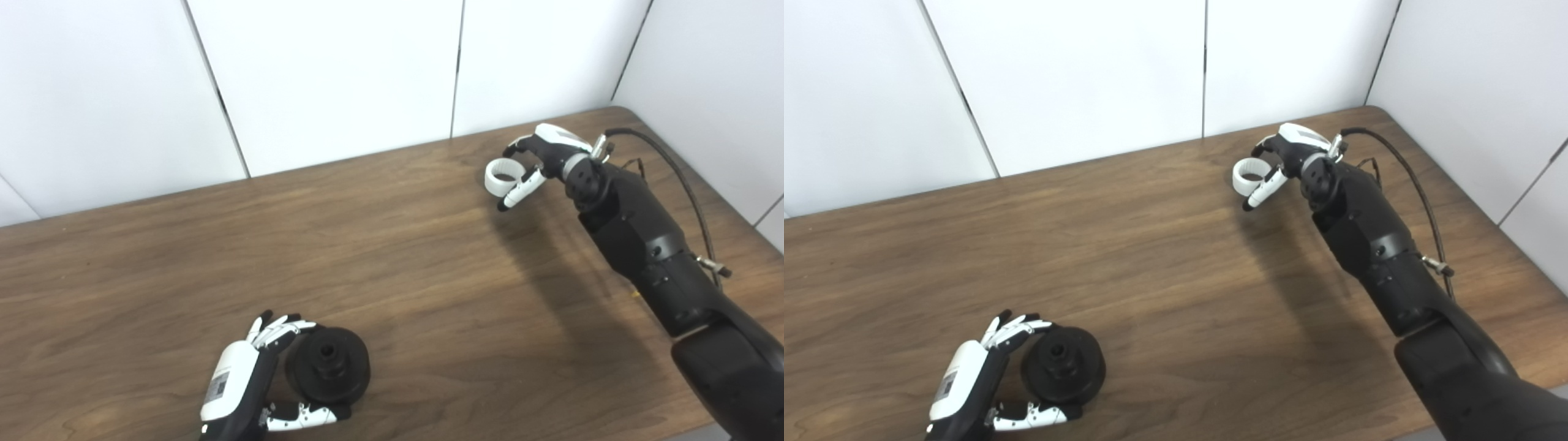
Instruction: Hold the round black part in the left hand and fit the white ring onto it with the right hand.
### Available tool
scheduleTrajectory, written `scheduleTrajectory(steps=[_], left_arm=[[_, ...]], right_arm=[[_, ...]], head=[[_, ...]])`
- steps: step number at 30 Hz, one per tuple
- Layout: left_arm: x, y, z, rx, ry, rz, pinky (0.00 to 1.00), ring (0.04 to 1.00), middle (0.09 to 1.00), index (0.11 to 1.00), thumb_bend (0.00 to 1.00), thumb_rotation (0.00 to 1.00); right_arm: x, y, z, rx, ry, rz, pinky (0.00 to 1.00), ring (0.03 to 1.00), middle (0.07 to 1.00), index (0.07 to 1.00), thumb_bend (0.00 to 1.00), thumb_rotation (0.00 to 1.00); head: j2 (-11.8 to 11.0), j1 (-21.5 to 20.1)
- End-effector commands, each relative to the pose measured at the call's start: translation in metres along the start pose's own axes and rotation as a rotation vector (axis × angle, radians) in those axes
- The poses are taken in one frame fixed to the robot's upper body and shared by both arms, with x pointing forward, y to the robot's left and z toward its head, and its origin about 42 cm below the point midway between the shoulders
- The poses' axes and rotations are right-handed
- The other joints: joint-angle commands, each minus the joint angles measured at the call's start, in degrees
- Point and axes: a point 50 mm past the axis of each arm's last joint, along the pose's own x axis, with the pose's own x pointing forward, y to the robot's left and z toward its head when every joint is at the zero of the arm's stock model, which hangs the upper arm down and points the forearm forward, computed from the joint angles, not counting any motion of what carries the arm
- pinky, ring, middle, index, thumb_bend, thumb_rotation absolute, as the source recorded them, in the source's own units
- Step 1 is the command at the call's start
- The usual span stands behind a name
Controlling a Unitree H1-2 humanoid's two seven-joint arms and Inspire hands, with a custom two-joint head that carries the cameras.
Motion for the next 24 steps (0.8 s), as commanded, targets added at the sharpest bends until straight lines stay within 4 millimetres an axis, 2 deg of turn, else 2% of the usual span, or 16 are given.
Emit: scheduleTrajectory(steps=[1,10,24], left_arm=[[-0.0119,-0.0096,-0.0102,0.031,0.079,-0.081,1.0,0.862,0.777,0.486,0.52,0.05],[-0.0116,-0.0086,-0.008,0.028,0.078,-0.078,1.0,0.86,0.775,0.486,0.52,0.05],[-0.0114,-0.007,-0.0049,0.036,0.078,-0.079,1.0,0.858,0.772,0.485,0.52,0.05]], right_arm=[[-0.0014,-0.036,0.0062,-0.009,-0.026,-0.108,1.0,0.956,0.905,0.801,0.87,0.21],[-0.0018,-0.0368,0.0094,-0.022,-0.028,-0.129,1.0,0.958,0.891,0.749,0.85,0.2],[-0.0007,-0.0323,0.0104,-0.042,-0.041,-0.129,1.0,0.94,0.862,0.722,0.83,0.18]], head=[[0.0,-0.1],[0.3,-0.1],[0.6,-0.1]])
